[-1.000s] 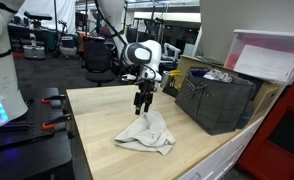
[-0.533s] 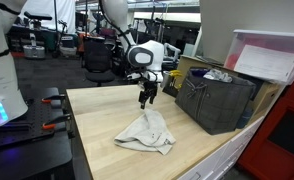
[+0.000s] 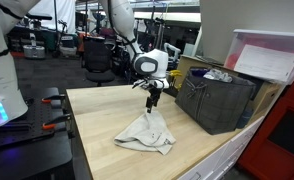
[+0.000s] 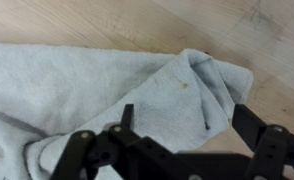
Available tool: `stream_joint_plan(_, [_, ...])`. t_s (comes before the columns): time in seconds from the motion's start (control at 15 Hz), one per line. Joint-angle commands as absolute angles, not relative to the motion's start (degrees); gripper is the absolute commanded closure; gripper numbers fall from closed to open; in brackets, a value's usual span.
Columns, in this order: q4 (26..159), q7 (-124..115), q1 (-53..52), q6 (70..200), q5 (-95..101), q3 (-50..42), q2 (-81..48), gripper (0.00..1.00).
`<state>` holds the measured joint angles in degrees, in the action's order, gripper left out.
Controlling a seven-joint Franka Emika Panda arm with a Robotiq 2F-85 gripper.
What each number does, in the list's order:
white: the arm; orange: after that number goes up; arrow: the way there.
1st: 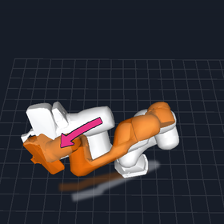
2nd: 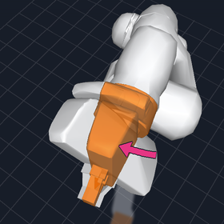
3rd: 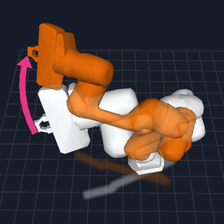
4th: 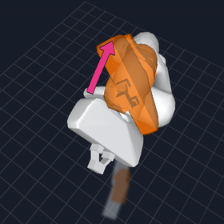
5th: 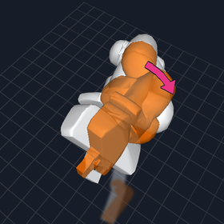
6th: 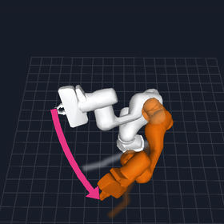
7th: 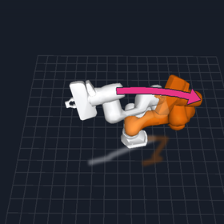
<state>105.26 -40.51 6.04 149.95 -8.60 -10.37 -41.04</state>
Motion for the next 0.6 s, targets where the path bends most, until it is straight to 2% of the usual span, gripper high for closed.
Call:
stream_joint_plan(0.0, [100.29, -37.23, 6.52, 149.70, -9.00, -11.40, -44.72, 0.28])
stream_joint_plan(0.53, [97.44, -35.93, 6.32, 149.44, -9.30, -12.74, -46.46, 0.88])
